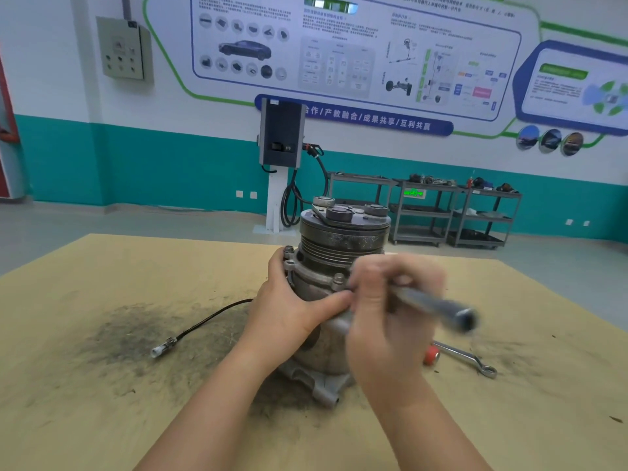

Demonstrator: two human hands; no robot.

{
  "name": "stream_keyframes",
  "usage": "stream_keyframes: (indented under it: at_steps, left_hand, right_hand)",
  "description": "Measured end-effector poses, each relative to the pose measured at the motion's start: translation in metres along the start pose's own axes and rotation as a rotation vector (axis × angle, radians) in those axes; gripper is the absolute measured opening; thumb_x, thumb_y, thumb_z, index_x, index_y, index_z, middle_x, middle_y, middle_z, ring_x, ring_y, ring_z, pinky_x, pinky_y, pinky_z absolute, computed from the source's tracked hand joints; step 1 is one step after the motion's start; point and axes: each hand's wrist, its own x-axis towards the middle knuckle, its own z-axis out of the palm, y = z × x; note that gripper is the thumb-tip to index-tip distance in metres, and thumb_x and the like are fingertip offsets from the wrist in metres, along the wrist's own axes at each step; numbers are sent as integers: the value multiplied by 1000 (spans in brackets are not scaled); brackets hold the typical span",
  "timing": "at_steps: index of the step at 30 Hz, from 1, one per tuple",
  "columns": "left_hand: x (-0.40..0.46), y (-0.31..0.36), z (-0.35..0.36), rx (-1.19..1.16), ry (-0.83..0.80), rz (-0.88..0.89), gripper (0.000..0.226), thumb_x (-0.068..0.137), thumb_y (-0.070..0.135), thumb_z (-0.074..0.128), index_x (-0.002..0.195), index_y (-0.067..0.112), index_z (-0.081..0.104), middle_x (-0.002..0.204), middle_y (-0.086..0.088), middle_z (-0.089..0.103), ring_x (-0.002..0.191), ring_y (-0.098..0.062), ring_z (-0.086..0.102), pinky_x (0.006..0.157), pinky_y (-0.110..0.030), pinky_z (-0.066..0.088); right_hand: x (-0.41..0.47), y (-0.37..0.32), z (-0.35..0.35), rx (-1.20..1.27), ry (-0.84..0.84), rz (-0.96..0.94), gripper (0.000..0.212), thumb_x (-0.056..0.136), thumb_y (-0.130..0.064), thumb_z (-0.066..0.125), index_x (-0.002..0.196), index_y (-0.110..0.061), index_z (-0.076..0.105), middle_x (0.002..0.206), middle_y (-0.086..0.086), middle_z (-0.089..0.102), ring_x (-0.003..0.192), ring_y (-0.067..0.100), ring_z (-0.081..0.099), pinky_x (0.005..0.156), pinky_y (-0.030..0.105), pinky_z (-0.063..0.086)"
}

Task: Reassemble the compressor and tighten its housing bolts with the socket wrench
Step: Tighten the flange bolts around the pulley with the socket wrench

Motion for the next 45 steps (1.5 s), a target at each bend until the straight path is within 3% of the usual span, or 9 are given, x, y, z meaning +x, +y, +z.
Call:
stream_keyframes:
  at_steps: [6,10,13,18,23,31,35,40,45]
  left_hand:
    - [-3,4,-4,58,-40,10,89,39,78,76,107,69,18,116,30,56,118,-5,55,101,-32,43]
    - [-4,6,-4,74,-39,23,90,40,77,74,109,67,16,118,28,56,118,-6,55,105,-37,44]
    - [-4,7,-4,82,-39,11,88,39,78,73,105,69,15,123,23,56,120,-9,54,107,-39,44]
    - [-5,7,-4,94,-46,3,103,39,81,72,125,59,20,128,20,57,122,-9,53,108,-42,43]
    - [-5,8,-5,97,-35,0,89,37,81,71,104,70,13,122,23,57,119,-9,54,105,-37,44]
    - [-6,8,-5,87,-44,9,91,38,84,71,109,69,16,123,23,57,120,-10,54,105,-45,45]
    - [-6,8,-4,92,-50,0,98,38,84,70,118,63,18,128,20,55,123,-12,52,107,-46,44]
    - [-6,7,-5,85,-54,5,96,39,83,71,117,65,18,128,20,55,124,-12,51,108,-47,42]
    - [-5,6,-6,92,-47,7,92,39,83,71,113,66,18,125,22,56,123,-11,52,107,-45,43]
  right_hand:
    - [33,5,-32,372,408,554,16,104,-12,37,90,-18,41,63,-1,59,41,12,43,44,20,37]
    - [50,22,-45,632,471,998,24,101,-6,38,79,-15,42,60,3,51,36,9,33,37,17,28]
    - [62,31,-53,769,434,1189,20,99,-3,38,81,-12,40,54,1,50,34,5,32,32,15,27]
    - [67,33,-51,788,301,1319,14,96,-2,38,85,-10,44,51,2,51,33,4,33,31,14,27]
    - [70,34,-53,730,208,1343,14,91,1,39,83,-11,39,60,4,50,35,4,32,31,14,27]
    - [85,42,-62,643,13,1405,23,78,1,49,92,-14,38,63,5,51,36,6,36,32,15,31]
    - [95,43,-68,614,-162,1538,9,79,-4,52,86,-7,48,60,2,50,40,5,42,35,14,36]
    - [93,42,-65,666,-25,1528,22,77,-4,56,96,-12,46,59,3,57,40,6,48,35,14,39]
    - [84,39,-57,763,144,1456,20,74,-6,58,88,-14,47,62,2,58,39,4,46,35,12,36]
